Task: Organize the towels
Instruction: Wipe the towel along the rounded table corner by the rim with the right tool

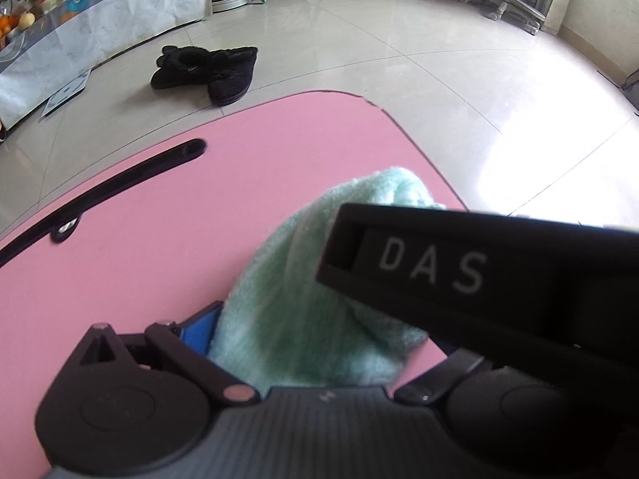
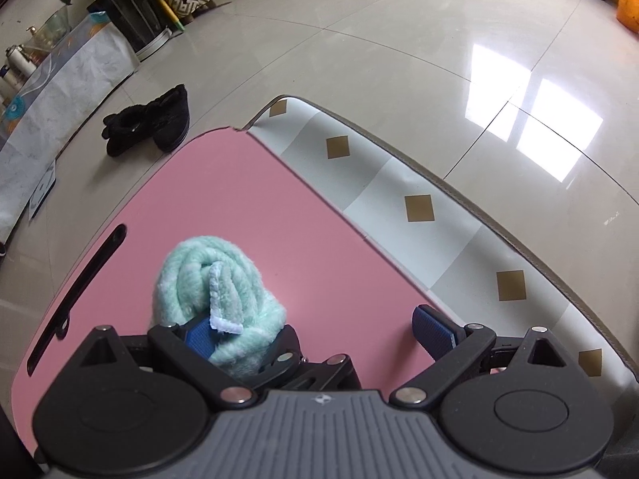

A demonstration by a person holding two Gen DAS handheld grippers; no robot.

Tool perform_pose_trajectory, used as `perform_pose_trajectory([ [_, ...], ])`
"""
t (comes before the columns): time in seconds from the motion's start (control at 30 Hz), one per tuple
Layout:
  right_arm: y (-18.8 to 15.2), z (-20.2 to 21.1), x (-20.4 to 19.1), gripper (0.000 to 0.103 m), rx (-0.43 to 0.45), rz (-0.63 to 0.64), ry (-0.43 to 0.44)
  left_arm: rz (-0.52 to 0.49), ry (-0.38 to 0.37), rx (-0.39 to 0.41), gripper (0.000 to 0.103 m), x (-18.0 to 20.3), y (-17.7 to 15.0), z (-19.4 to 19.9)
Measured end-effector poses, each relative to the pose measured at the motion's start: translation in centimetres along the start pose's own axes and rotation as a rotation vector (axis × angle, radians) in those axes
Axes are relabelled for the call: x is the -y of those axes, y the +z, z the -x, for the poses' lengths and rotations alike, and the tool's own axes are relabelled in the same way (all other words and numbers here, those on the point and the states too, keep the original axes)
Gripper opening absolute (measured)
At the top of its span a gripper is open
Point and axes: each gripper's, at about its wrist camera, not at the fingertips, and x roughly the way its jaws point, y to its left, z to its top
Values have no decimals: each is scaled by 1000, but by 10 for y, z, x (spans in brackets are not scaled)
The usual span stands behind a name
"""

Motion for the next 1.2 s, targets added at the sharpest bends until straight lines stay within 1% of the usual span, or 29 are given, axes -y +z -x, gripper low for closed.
perform_pose_trajectory([
  [0.17, 7, -2, 3, 97, 14, -11, -1, -7, -3, 5, 103, 2, 8, -6],
  [0.37, 13, -4, -2, 97, 28, 12, 5, 23, 6, -4, 103, -5, 9, -6],
  [0.53, 10, -5, -10, 95, 25, 46, 22, 35, 16, -7, 103, -13, 7, -4],
  [1.2, -4, -8, -39, 95, 0, 131, 62, 91, 50, -21, 103, -45, -5, 6],
])
